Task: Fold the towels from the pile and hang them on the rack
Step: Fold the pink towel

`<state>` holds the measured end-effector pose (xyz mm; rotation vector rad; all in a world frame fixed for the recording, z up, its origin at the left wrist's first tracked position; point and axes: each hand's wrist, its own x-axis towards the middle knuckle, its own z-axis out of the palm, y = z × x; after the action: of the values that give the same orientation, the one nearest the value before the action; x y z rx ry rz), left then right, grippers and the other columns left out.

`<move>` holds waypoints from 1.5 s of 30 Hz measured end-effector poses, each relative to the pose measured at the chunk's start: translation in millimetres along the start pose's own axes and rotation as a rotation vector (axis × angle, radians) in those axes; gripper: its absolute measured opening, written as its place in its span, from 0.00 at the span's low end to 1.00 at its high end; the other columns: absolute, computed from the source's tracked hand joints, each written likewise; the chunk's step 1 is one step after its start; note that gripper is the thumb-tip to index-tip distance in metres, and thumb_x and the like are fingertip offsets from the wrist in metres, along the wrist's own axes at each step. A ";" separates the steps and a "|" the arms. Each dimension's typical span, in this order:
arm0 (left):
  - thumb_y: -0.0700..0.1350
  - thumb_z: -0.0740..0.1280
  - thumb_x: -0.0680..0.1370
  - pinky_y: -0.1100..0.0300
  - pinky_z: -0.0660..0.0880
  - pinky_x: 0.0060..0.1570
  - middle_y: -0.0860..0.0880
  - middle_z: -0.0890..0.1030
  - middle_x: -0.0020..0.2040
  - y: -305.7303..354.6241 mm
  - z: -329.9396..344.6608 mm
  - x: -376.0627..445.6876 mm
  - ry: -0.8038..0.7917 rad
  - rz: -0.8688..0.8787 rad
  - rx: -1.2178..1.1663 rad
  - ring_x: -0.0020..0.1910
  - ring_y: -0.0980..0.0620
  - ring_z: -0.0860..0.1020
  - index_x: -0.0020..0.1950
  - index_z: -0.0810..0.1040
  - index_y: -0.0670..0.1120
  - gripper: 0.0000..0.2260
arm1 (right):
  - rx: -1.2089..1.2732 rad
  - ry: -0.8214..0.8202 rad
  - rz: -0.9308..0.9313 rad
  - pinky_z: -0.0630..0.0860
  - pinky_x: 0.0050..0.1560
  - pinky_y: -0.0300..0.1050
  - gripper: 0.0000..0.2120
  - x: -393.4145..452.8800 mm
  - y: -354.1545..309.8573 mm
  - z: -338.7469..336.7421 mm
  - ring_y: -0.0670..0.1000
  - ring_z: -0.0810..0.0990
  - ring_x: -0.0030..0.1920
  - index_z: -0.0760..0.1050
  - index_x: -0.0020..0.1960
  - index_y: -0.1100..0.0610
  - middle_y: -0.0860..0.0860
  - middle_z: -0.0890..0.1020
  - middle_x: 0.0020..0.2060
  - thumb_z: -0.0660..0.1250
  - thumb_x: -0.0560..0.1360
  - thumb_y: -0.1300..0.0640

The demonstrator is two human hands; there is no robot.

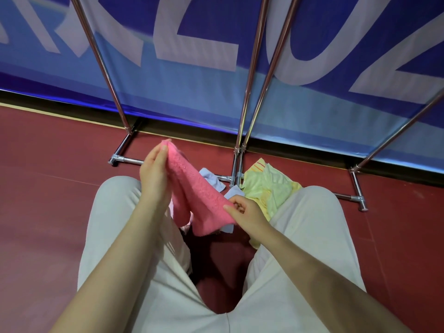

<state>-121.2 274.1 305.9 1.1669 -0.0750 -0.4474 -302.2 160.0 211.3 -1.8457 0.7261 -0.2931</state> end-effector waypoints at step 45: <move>0.43 0.68 0.77 0.58 0.76 0.54 0.52 0.82 0.43 -23.8 -15.2 34.8 0.259 -0.085 0.110 0.48 0.52 0.79 0.50 0.83 0.48 0.05 | -0.732 -0.287 -0.177 0.71 0.40 0.41 0.02 -45.3 -7.0 -138.2 0.42 0.74 0.37 0.75 0.47 0.49 0.40 0.76 0.35 0.67 0.76 0.52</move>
<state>-92.3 266.7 272.4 1.3316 0.1769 -0.3669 -407.1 84.1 277.9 -2.5828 0.4973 0.1557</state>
